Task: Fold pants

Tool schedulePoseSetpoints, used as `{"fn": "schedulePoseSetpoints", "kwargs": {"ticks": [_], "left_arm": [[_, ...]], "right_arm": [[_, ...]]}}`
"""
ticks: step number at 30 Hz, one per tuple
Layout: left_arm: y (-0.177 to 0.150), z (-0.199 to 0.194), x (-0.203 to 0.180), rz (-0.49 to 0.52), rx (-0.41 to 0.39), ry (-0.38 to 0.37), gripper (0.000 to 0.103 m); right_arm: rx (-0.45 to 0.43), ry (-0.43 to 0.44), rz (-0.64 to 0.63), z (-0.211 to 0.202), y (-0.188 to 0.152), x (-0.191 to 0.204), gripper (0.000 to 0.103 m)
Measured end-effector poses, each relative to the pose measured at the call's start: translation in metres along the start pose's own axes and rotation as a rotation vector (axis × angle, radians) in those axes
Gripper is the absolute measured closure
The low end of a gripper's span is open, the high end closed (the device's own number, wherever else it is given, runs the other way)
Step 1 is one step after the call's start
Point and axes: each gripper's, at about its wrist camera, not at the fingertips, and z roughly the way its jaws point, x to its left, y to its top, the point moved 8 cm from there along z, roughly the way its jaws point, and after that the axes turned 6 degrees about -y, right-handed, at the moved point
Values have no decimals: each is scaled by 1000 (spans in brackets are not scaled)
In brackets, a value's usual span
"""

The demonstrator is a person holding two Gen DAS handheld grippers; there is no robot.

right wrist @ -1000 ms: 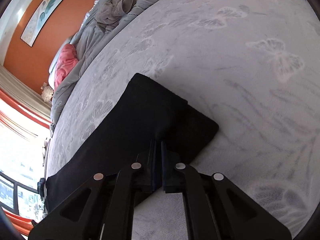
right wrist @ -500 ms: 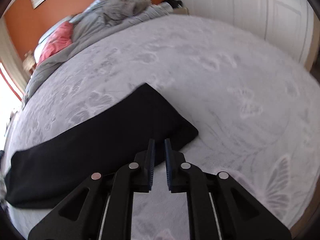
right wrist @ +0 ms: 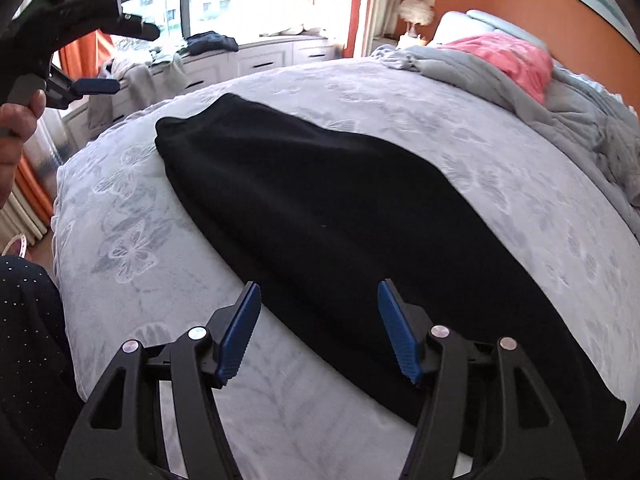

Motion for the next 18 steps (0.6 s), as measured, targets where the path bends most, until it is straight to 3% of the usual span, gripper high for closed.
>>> {"fn": "schedulePoseSetpoints", "kwargs": {"ticks": [2,5,6,7,8,12,13,16,18], "left_arm": [[-8,12,8,-4,21,4,16],[-18,25,35,-47,33,-3,16],[-20,26,43,-49,35,17,16],[-21,27,52,-45,41,48,16],[-22,27,58,-33,44,73,16],[-21,18,65,-10,29,87,16],[-21,18,64,-4,25,83,16],[-24,26,52,62,37,116,16],[-29,33,41,96,47,129,16]], "right_arm": [[30,6,-39,17,4,10,45],[99,-12,-40,46,1,4,57],[118,-3,-21,54,-1,0,71],[128,33,8,59,-1,-3,92],[131,62,36,61,0,-1,100],[92,122,32,16,3,8,100],[95,125,35,14,-2,12,100],[210,133,18,42,-39,18,99],[167,135,28,31,-35,16,95]]}}
